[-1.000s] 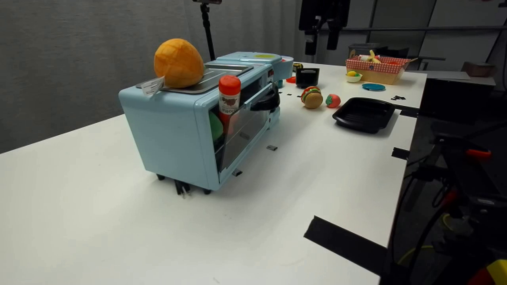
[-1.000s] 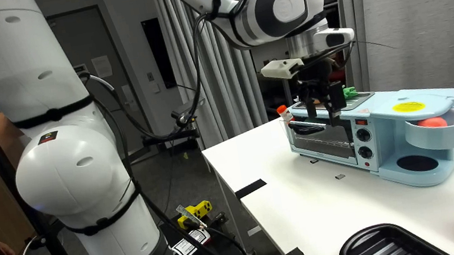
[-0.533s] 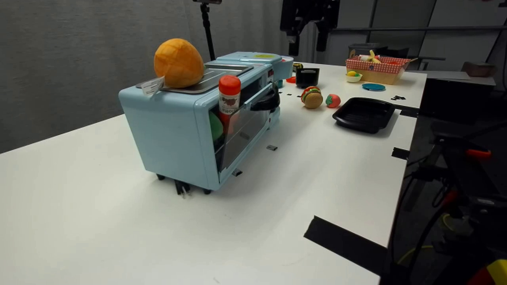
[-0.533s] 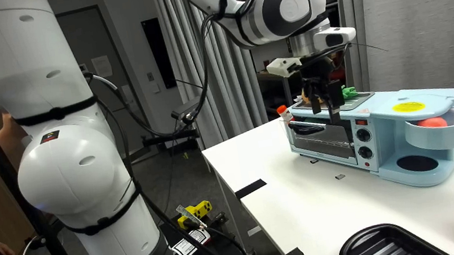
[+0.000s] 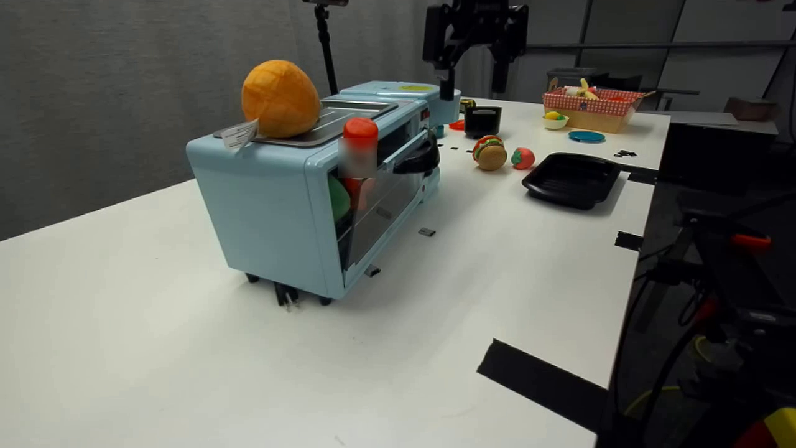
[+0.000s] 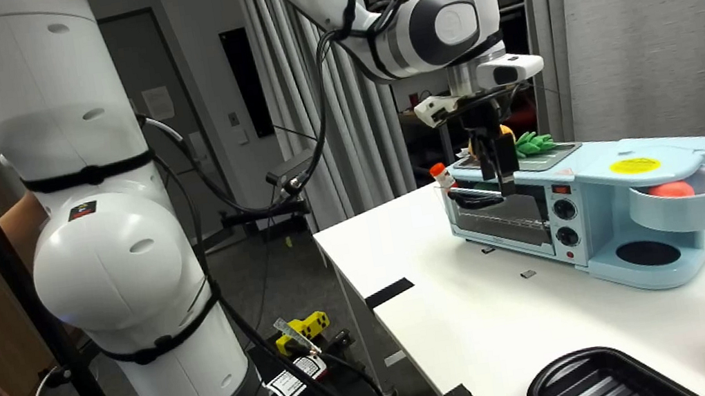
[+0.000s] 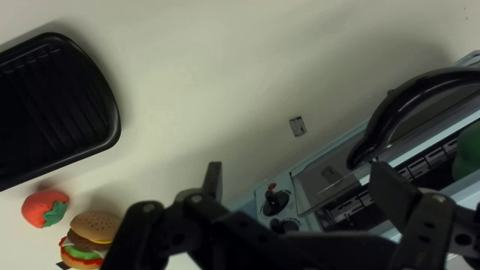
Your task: Open the oven door
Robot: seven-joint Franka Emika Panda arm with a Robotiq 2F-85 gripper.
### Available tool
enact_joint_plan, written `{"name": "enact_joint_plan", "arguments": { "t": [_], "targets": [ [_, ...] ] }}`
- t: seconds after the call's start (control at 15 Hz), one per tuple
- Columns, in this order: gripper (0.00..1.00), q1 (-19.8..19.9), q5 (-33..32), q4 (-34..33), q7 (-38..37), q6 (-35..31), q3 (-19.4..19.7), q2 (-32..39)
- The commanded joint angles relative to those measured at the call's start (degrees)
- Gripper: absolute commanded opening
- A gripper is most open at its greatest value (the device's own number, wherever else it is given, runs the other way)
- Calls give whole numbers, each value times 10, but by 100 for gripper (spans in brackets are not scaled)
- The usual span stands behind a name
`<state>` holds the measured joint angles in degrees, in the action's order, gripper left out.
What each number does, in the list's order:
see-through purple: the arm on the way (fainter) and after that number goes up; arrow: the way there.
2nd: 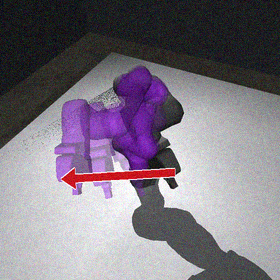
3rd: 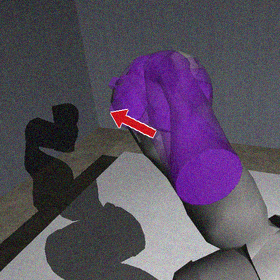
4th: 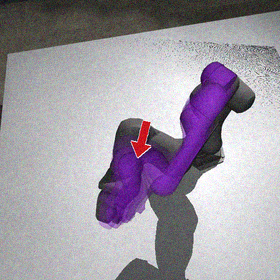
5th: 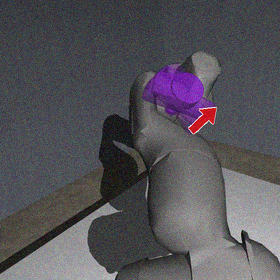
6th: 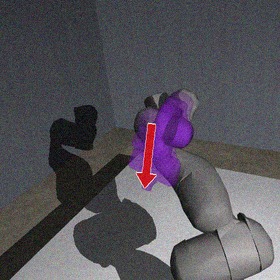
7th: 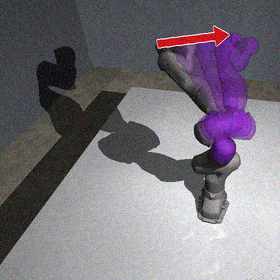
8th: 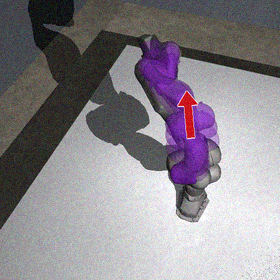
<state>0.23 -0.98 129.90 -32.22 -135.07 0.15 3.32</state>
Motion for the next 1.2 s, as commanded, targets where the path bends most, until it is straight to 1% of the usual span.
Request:
{"name": "enact_joint_plan", "arguments": {
  "t": [0.0, 0.4, 0.47, 0.53, 1.13],
  "targets": [
    [100, -13, 2, -18, -44, -10, -1, 24],
    [100, -20, 9, -36, -94, -21, 2, 45],
    [100, -19, 10, -36, -95, -23, 3, 44],
    [100, -18, 1, -24, -80, -10, 3, 34],
    [100, -19, 1, -24, -81, -10, 4, 36]
  ]
}}
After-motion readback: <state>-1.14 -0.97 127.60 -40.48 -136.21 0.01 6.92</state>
